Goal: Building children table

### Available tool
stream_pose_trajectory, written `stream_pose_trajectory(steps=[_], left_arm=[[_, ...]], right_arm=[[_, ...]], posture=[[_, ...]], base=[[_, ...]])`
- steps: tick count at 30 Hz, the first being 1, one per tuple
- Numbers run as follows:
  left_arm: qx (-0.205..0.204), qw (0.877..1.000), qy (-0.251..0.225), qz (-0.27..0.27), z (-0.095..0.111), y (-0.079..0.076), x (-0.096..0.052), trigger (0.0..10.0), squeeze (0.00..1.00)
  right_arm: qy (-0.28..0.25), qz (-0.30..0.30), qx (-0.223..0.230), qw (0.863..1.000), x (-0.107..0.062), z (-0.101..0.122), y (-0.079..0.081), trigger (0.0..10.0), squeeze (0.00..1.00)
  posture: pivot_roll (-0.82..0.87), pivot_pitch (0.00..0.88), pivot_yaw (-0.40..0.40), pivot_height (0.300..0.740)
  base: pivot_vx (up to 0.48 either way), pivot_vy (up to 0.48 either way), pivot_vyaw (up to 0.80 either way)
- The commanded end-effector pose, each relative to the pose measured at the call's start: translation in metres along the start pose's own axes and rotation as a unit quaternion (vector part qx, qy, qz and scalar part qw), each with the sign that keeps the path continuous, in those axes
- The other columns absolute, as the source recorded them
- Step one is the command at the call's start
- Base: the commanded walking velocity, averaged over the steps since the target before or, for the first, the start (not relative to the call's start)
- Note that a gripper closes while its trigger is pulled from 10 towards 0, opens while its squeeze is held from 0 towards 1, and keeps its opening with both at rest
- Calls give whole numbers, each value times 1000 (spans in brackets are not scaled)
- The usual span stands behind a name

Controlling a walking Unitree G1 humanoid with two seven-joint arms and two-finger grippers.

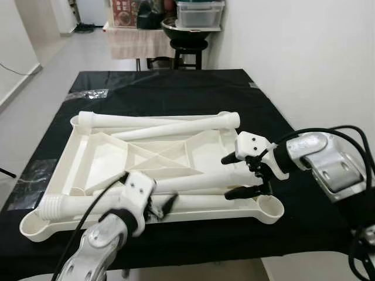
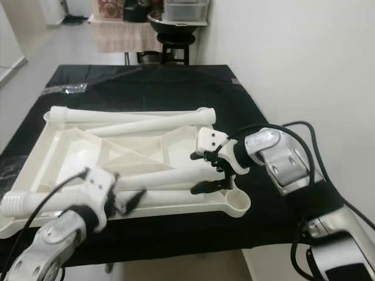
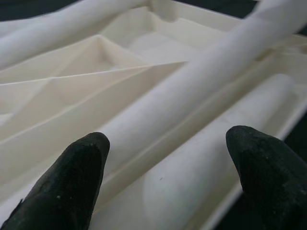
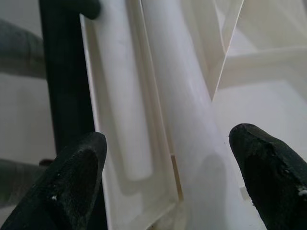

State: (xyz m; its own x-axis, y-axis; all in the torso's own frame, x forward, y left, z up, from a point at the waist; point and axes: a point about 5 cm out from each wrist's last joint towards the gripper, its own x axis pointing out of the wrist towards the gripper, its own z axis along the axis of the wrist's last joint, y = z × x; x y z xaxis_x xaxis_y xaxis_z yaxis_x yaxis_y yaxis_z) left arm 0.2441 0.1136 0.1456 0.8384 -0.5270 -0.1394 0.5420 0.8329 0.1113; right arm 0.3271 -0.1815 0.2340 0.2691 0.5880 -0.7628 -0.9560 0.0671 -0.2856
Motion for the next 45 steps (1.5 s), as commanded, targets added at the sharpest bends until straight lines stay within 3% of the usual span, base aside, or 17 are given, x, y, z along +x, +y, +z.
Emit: stream_pose_trajectory(steps=[1,11,20,21,29,36,41,45], left_arm=[[-5,1000,15,-22,-2,-5,-3,10000,0],[0,999,25,-35,3,-9,-5,10000,0],[13,999,29,-5,8,0,-6,10000,0],[14,999,29,-3,9,1,-6,10000,0],[25,999,21,11,16,4,-5,10000,0],[28,999,0,33,28,12,-3,10000,0],[30,998,-15,51,37,20,-3,10000,0],[15,997,-43,64,51,28,-3,10000,0]], right_arm=[[30,10,1,1000,4,-3,-1,10000,0],[106,2,5,994,15,-6,-11,10000,0],[203,-9,-10,979,16,-15,-20,10000,0],[207,-16,-10,978,16,-16,-21,0,0],[220,-18,-24,975,17,-16,-23,0,0],[200,-31,-19,979,12,-12,-27,0,0],[178,-41,-11,983,4,-9,-30,0,0],[135,-73,17,988,-15,-5,-40,0,0]], posture=[[69,116,-67,740],[74,123,-75,740],[66,129,-91,740],[66,128,-93,740],[64,124,-96,740],[64,117,-93,740],[63,118,-91,740],[68,117,-89,740]], base=[[0,0,0],[0,0,0],[0,0,0],[0,0,0],[0,0,0],[0,0,0],[0,0,0],[0,0,0]])
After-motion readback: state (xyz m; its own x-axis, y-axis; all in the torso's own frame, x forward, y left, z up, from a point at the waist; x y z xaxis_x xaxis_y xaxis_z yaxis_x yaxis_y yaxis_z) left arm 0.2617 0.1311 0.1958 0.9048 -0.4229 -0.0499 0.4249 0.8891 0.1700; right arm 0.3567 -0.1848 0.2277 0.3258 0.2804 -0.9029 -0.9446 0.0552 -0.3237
